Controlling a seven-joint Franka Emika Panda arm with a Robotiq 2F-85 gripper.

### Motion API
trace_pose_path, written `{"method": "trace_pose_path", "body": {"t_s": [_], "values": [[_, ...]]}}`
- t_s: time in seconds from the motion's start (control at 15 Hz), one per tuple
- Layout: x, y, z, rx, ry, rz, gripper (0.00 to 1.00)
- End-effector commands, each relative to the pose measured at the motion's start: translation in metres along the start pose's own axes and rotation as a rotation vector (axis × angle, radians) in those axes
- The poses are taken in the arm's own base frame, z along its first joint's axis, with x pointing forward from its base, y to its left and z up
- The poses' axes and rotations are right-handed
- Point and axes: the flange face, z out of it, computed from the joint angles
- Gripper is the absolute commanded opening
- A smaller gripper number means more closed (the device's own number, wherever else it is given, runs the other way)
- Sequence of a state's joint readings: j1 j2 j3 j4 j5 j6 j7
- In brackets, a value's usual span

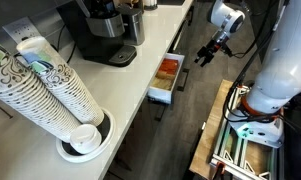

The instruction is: Open the top drawer

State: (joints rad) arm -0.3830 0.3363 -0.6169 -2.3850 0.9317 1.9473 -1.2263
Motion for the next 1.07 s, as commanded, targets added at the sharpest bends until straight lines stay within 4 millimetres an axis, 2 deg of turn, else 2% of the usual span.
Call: {"method": "trace_pose_path", "body": {"t_s": [0.0, 0.27, 0.33, 0.53, 1.0], "values": [[-0.011, -0.031, -0.007, -0.069, -0.025, -0.034, 1.0], [-0.013, -0.054, -0.01, -0.138, -0.054, -0.073, 1.0], [-0.004, -0.04, -0.007, -0.103, -0.056, -0.061, 1.0], [-0.006, -0.052, -0.009, -0.118, -0.054, -0.079, 1.0], [-0.008, -0.053, -0.008, -0.117, -0.054, -0.079, 1.0]]}}
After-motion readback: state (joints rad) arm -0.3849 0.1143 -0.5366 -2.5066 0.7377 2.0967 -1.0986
